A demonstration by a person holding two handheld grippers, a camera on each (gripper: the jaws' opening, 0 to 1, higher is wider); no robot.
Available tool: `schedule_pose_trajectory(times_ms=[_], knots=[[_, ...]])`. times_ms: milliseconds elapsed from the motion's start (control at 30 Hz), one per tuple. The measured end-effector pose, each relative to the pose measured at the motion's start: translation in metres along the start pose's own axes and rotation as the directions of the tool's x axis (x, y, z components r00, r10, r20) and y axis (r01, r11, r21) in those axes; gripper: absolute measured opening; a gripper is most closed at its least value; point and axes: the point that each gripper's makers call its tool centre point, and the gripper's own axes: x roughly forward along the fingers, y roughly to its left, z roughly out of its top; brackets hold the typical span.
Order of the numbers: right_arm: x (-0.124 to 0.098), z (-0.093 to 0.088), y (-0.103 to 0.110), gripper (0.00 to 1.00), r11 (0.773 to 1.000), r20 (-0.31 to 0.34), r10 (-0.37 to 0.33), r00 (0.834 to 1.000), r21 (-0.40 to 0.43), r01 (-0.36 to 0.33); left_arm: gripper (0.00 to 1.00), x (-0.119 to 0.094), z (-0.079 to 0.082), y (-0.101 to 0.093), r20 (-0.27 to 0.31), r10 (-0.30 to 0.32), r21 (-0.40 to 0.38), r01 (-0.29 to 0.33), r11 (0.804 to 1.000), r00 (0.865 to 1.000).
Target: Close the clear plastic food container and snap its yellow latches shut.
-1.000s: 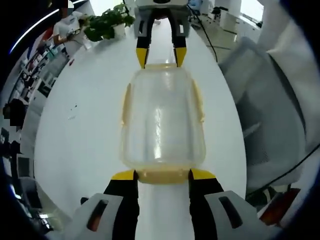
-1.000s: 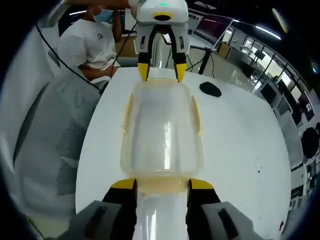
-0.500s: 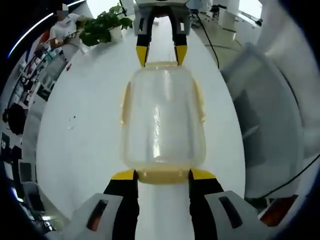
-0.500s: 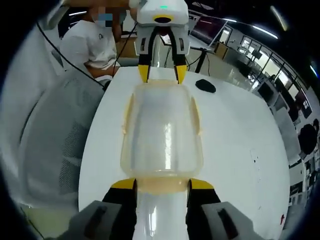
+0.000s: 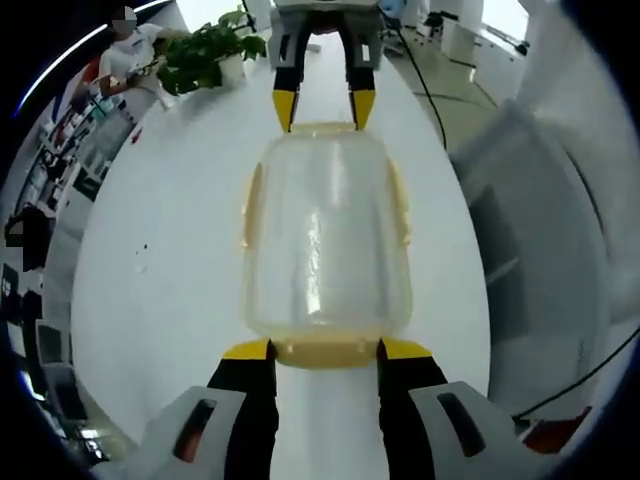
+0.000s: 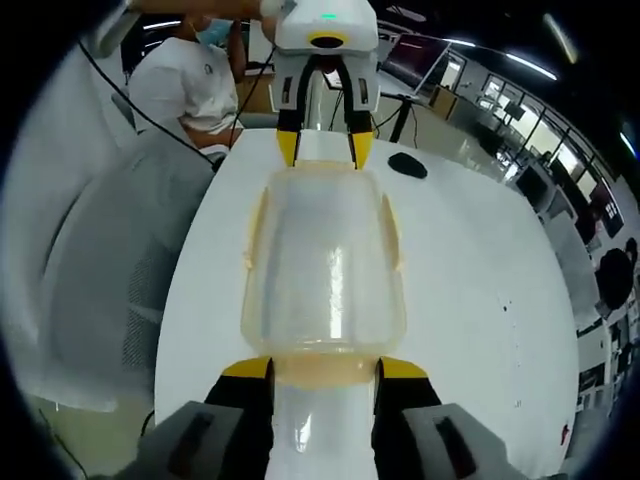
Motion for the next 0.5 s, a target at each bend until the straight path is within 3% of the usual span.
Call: schedule_pose_trajectory(times_ms=[500], knots=[[-0.008,-0.036,-0.009,0.36,1.0,-0.005,0.006,1.0,-0.002,-0.006,0.37,0.024,0.027,0.009,0.006,-0.004,-0.009,0.004,1.0,1.0]])
